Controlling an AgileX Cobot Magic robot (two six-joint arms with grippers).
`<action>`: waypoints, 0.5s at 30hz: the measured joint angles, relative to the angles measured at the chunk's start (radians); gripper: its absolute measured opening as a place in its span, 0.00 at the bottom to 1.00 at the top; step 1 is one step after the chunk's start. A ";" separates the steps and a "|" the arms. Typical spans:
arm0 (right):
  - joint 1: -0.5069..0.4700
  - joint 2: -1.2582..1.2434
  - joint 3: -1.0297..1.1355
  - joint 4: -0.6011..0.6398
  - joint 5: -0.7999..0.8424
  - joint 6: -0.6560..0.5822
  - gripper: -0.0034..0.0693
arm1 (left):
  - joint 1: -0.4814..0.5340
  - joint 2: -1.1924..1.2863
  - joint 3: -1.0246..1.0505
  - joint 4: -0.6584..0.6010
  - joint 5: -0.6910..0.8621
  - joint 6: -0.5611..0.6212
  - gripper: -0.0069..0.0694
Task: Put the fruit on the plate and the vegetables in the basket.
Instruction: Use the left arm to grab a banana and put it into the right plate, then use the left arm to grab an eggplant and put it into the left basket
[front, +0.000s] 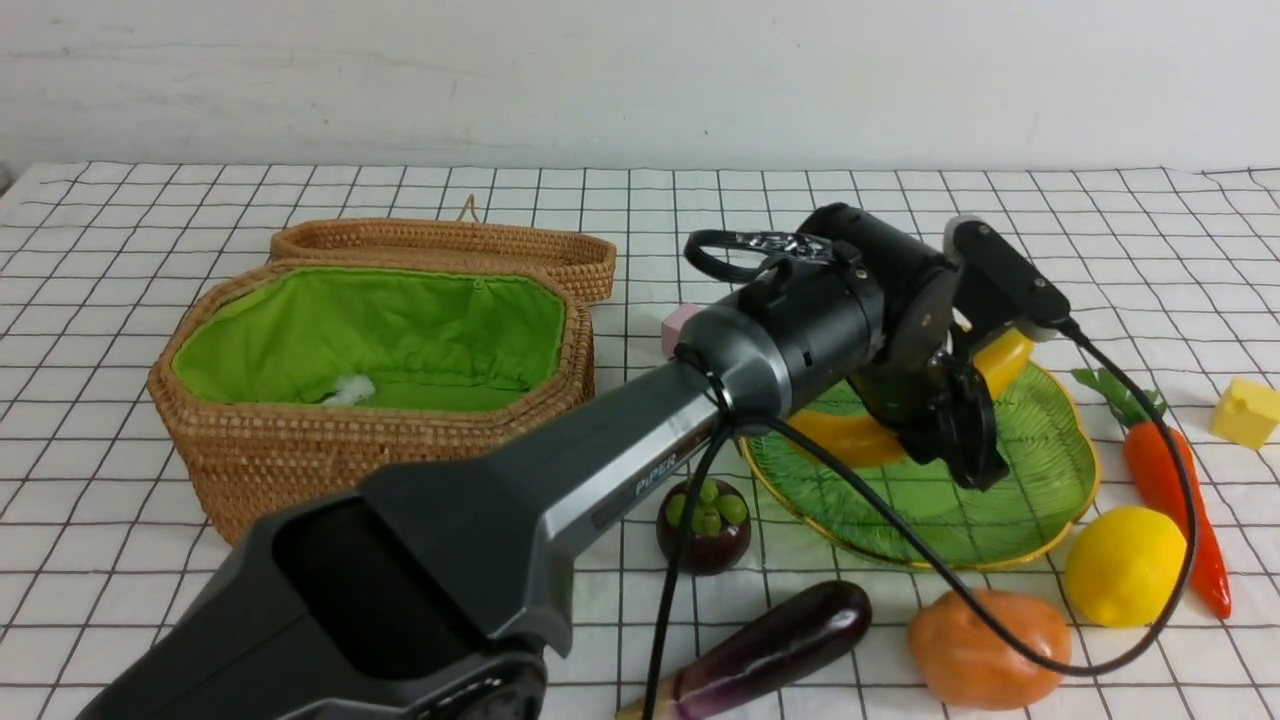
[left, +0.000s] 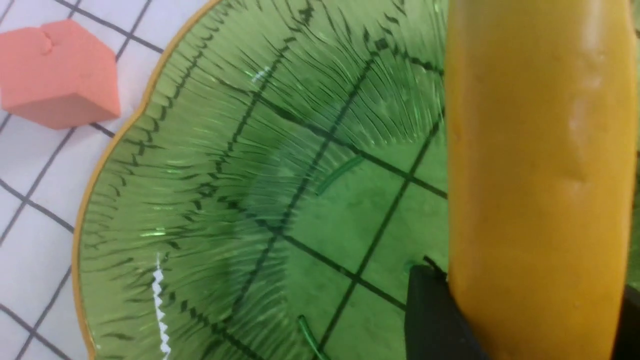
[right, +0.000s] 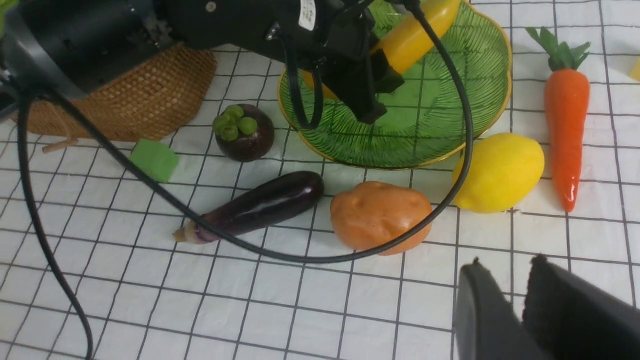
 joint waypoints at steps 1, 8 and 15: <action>0.000 0.000 0.000 0.014 0.001 -0.005 0.27 | 0.004 0.000 0.000 -0.013 -0.010 0.000 0.56; 0.000 0.000 0.000 0.056 0.001 -0.009 0.28 | 0.006 -0.007 -0.001 -0.034 0.003 -0.026 0.92; 0.000 0.000 0.000 0.057 0.002 -0.049 0.29 | 0.006 -0.169 0.087 -0.040 0.244 -0.119 0.88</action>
